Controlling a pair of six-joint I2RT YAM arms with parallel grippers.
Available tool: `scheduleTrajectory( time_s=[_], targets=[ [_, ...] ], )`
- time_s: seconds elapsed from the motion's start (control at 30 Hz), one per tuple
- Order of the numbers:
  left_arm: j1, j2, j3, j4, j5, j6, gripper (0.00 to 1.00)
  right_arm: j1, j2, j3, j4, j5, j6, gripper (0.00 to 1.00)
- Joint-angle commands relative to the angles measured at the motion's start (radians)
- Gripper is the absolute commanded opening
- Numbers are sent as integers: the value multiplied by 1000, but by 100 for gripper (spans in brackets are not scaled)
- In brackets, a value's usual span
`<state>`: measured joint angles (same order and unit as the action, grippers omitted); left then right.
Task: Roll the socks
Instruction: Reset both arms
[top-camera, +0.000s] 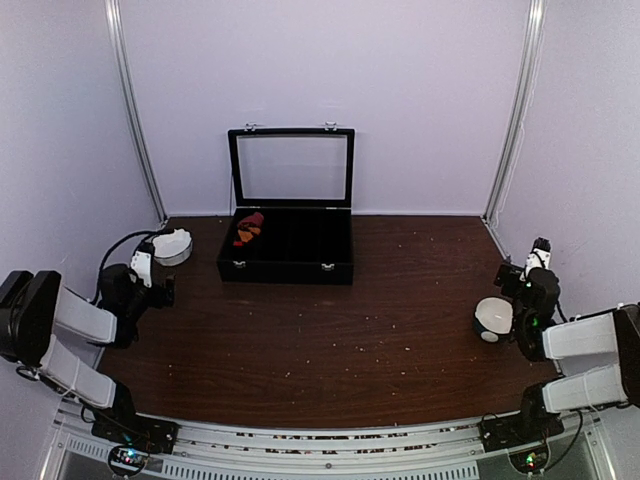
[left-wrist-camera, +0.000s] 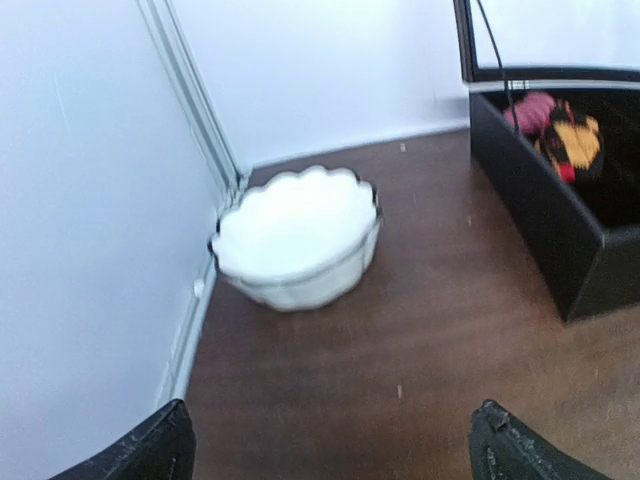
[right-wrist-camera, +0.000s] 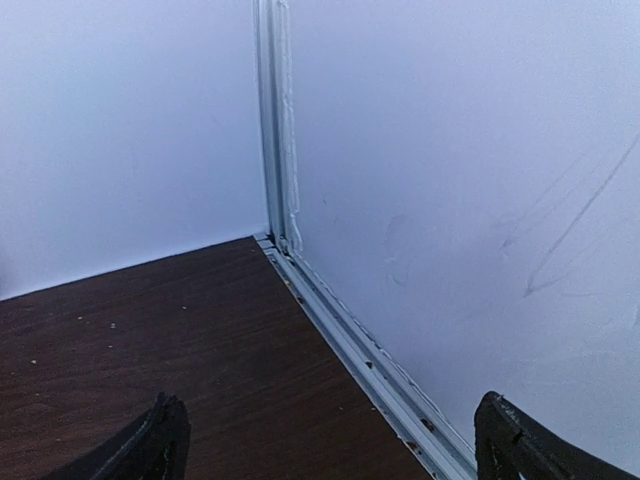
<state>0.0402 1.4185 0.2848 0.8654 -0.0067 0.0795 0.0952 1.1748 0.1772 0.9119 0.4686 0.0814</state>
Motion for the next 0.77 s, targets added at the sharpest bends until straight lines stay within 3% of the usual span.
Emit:
scheduleTrajectory(
  time_s=[0.0,0.07,0.1,0.13,0.73],
  targets=[
    [-1,4,24,167,-66,-38,98,-26,98,9,197,-263,-24,100],
    [0,6,49,143,-66,-37,98,-23,191,30,272,-417,-95,100],
    [0,6,46,148,-52,-31,98,-20,187,52,210,-448,-113,100],
    [1,2,47,136,-51,-34,98,-21,167,77,123,-415,-96,100],
    [1,7,52,137,-70,-40,98,-28,184,79,160,-363,-72,100]
  ],
)
